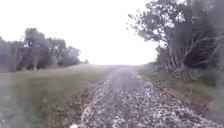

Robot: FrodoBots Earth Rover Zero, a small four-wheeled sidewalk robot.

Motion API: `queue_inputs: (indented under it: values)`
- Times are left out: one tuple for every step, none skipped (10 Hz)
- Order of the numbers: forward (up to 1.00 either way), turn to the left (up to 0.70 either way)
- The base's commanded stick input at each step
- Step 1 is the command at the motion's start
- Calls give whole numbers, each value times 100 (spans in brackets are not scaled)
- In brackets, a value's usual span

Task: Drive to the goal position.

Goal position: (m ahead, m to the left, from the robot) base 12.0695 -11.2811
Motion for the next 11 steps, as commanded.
queue_inputs:
  values:
    - [70,0]
    - [70,0]
    - [70,0]
    - [70,-35]
    - [70,-35]
    - [70,0]
    - [70,0]
    - [70,0]
    - [70,0]
    - [70,0]
    - [70,0]
